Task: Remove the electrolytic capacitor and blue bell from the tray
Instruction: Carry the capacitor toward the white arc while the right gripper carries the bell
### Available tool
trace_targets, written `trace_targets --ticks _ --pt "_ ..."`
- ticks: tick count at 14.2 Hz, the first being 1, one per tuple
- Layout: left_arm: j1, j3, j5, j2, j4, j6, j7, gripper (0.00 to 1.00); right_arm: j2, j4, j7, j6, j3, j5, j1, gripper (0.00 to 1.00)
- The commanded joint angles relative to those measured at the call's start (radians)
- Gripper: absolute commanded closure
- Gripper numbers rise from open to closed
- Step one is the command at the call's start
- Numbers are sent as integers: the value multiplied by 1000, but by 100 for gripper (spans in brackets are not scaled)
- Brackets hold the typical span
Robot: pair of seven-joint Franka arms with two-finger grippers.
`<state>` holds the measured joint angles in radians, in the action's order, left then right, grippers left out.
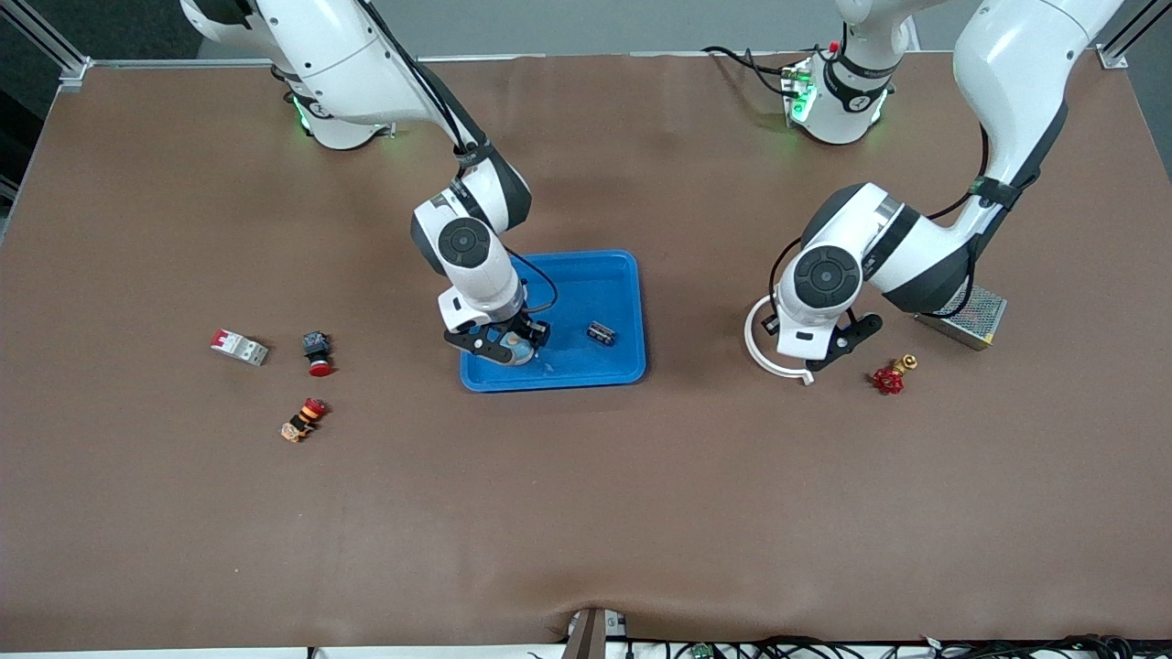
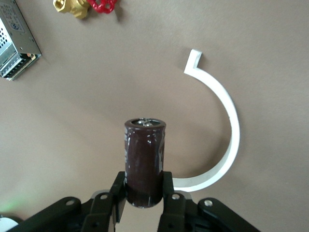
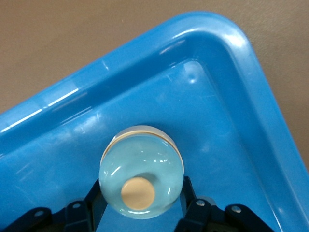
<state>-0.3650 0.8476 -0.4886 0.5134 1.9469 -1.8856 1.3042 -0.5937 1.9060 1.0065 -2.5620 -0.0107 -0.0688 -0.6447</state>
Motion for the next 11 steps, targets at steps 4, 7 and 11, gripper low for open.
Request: trace_targets --ticks 4,7,11 --pt "-46 22 -24 -16 92 -38 -6 100 57 -218 -57 495 17 4 43 100" --pt "-57 22 -39 -18 130 -47 3 100 110 -214 -202 557 17 49 115 100" --pt "-84 22 -59 -39 207 -49 41 100 164 -211 -490 626 17 61 253 100"
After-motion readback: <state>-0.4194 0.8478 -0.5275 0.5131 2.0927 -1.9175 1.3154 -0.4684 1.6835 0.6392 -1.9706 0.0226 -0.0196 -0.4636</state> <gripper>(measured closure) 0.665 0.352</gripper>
